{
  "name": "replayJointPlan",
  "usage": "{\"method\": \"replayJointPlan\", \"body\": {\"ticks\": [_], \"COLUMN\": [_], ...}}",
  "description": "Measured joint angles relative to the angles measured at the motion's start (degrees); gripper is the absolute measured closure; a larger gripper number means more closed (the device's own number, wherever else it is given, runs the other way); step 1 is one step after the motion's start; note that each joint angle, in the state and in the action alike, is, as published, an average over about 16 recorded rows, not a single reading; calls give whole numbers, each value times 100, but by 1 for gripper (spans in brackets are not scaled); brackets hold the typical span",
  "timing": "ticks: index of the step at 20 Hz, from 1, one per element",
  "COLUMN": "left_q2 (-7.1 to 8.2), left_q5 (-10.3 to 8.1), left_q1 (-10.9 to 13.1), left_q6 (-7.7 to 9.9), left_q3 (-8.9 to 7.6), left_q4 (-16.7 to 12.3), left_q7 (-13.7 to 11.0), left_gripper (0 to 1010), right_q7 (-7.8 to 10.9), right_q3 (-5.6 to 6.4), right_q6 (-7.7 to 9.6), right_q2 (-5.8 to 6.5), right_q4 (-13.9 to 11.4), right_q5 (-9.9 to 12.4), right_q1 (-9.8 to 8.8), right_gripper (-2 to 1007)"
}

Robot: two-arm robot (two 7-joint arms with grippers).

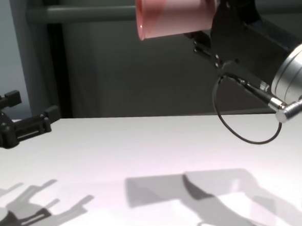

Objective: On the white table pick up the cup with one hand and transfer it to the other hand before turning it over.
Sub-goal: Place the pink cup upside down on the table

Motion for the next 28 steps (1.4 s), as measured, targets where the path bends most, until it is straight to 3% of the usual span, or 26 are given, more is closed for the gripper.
{"method": "replayJointPlan", "body": {"ticks": [16, 21, 28], "left_q2": [7, 8, 9], "left_q5": [-7, -8, -8], "left_q1": [-8, -9, -11], "left_q6": [-4, -5, -8], "left_q3": [7, 9, 10], "left_q4": [-8, -10, -11], "left_q7": [19, 22, 24], "left_gripper": [9, 9, 9], "right_q7": [-75, -227, -583], "right_q3": [-32, -44, -42], "right_q6": [-100, -236, -500], "right_q2": [73, 178, 409], "right_q4": [-17, -83, -272], "right_q5": [10, -1, -120], "right_q1": [-4, -28, -69], "right_gripper": [258, 258, 258]}}
